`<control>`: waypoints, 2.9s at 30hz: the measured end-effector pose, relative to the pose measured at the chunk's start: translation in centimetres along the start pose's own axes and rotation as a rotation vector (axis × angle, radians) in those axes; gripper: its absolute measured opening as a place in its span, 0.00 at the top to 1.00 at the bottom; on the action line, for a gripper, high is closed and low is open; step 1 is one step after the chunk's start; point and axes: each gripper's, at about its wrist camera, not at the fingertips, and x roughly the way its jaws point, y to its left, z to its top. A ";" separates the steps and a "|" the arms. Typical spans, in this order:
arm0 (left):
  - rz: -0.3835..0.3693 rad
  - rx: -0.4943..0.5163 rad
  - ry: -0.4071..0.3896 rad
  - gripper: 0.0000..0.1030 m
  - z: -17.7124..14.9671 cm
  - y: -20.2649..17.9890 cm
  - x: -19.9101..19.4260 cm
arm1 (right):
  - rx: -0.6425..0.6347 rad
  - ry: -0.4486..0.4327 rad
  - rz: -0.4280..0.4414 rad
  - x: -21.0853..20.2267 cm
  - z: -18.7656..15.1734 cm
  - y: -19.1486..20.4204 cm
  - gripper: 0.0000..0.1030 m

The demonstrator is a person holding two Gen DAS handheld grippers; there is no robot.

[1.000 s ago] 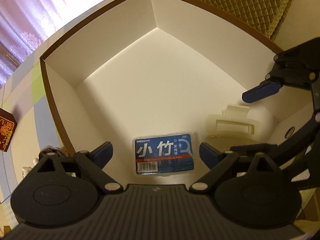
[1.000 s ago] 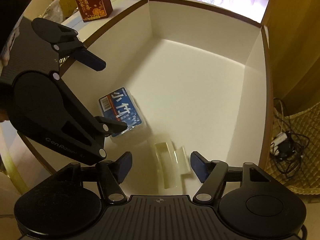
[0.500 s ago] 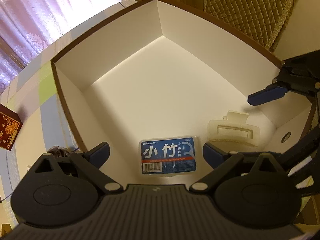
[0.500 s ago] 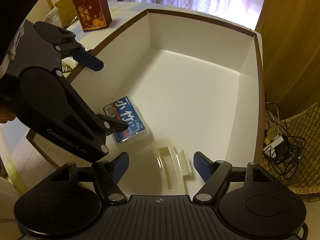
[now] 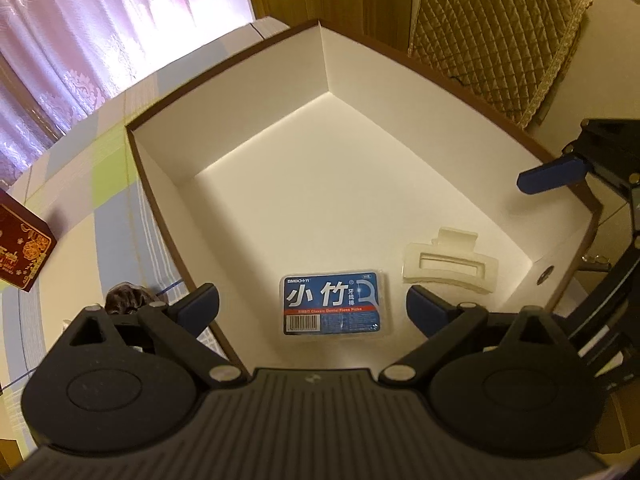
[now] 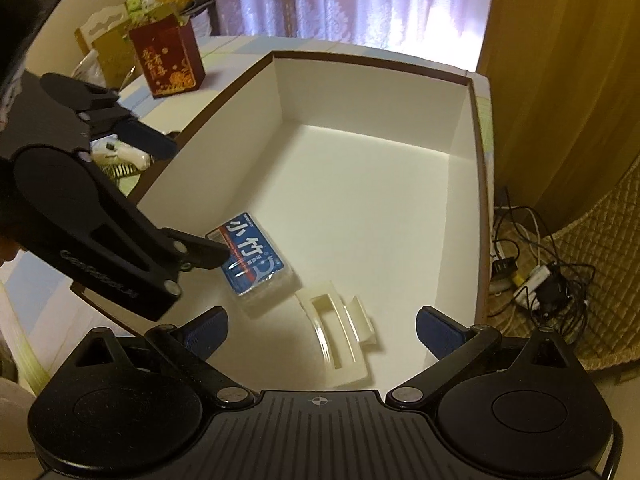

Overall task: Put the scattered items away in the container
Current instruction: 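Open the right tool to drop the clip while the left tool releases the box, then move both tools back over the remaining items on the table, then grasp the red candy packet with the right tool while the left tool grasps the cotton swab bag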

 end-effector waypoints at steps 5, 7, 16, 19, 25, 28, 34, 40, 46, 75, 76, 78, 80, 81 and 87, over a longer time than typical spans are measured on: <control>0.030 -0.025 -0.030 0.02 -0.6 0.4 -1.7 | 0.046 -0.037 -0.013 -1.2 -0.1 0.1 0.00; 0.043 -0.039 -0.040 0.01 -0.9 0.7 -2.4 | 0.055 -0.053 -0.018 -1.7 -0.1 0.3 0.00; 0.051 -0.075 -0.086 0.01 -3.0 2.6 -5.3 | 0.097 -0.092 -0.051 -3.3 -0.5 2.6 0.00; 0.039 -0.072 -0.100 0.01 -4.1 3.2 -6.2 | 0.111 -0.104 -0.069 -3.8 -0.6 3.9 0.00; 0.010 -0.073 -0.123 0.01 -6.8 5.4 -8.2 | 0.163 -0.127 -0.095 -4.6 -0.6 7.3 0.00; -0.004 -0.078 -0.129 0.01 -8.7 7.0 -9.3 | 0.179 -0.136 -0.097 -4.7 -0.4 9.5 0.00; -0.022 -0.098 -0.115 0.01 -12.6 10.5 -10.8 | 0.190 -0.144 -0.073 -4.0 0.4 14.3 0.00; -0.021 -0.109 -0.094 0.01 -15.7 13.5 -11.6 | 0.192 -0.147 -0.051 -3.1 1.1 18.2 0.00; -0.020 -0.129 -0.075 0.01 -18.3 15.9 -11.9 | 0.201 -0.149 -0.031 -2.2 1.5 20.8 0.00; 0.087 -0.298 0.058 0.01 -24.2 26.0 -7.8 | 0.244 -0.047 0.013 9.2 4.1 26.8 0.00; 0.087 -0.302 0.062 0.01 -24.2 26.2 -7.5 | 0.250 -0.047 0.016 9.5 4.2 26.9 0.00; 0.090 -0.311 0.072 0.01 -24.3 26.8 -6.9 | 0.258 -0.047 0.018 10.3 4.5 27.0 0.00; 0.095 -0.321 0.084 0.01 -24.4 27.3 -6.3 | 0.262 -0.049 0.011 11.0 4.8 27.1 0.00; 0.096 -0.327 0.090 0.01 -24.5 27.6 -6.0 | 0.264 -0.050 0.006 11.3 4.9 27.1 0.00; 0.098 -0.345 0.121 0.01 -24.7 29.0 -4.4 | 0.257 -0.053 0.001 12.6 5.9 27.4 0.00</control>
